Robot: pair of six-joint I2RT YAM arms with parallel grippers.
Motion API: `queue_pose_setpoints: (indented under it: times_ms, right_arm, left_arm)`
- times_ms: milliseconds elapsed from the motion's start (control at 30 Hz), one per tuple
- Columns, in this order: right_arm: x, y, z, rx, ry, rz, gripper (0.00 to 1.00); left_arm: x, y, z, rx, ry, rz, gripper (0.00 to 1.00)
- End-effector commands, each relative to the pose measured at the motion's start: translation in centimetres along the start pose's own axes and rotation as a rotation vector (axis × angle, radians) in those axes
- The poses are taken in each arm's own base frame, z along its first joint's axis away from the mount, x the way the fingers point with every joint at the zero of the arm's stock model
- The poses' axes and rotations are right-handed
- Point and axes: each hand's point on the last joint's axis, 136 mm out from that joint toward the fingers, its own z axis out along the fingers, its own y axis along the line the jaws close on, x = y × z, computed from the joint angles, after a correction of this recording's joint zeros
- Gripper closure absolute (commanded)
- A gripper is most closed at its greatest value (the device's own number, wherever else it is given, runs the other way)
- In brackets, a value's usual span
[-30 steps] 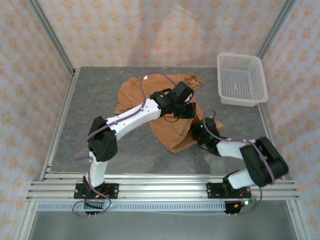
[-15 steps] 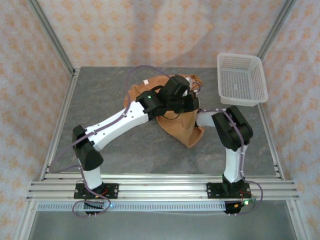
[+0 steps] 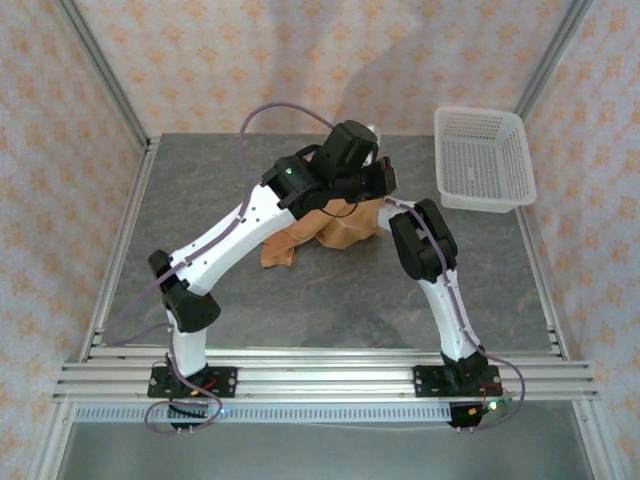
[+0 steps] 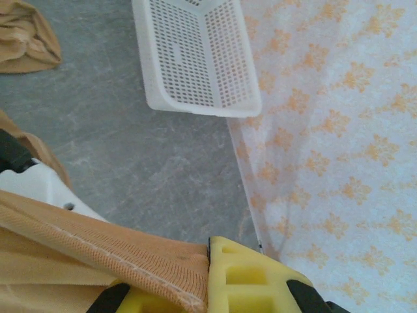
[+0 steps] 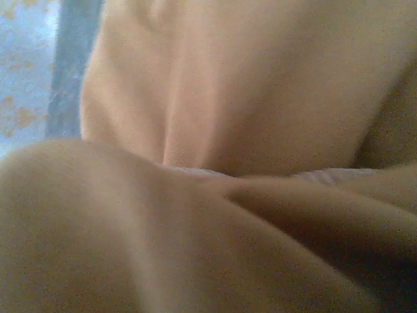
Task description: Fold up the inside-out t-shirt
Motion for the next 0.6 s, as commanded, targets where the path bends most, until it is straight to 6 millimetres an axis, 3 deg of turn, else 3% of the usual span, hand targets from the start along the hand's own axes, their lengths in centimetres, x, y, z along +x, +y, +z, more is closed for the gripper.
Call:
queue_pose_setpoints:
  times_ms: [0,67,133,233,400,567]
  right_arm:
    - [2.1,-9.7,2.0,0.277,0.032,-0.029,0.86]
    - [2.0,-9.1,1.3,0.245,0.058,-0.045,1.00]
    - [1.7,-7.1,0.0,0.182,0.095,-0.095,1.00]
    - [1.7,-3.4,-3.5,0.075,0.189,-0.182,1.00]
    - [1.1,-0.8,-12.0,-0.028,0.240,-0.331,1.00]
    - [0.9,-1.6,-20.8,-0.089,0.308,-0.438,1.00]
  left_arm:
    - [-1.0,-2.2,-3.9,0.132,-0.036,0.015,1.00]
    - [-1.7,0.0,-4.1,0.109,-0.058,-0.020,1.00]
    - [-2.7,2.9,-4.1,0.055,-0.080,-0.044,1.00]
    - [-4.6,8.1,-4.0,-0.054,-0.113,-0.070,1.00]
    - [-8.4,17.5,-3.3,-0.219,-0.171,-0.143,1.00]
    - [-10.5,26.7,-2.0,-0.366,-0.146,-0.232,1.00]
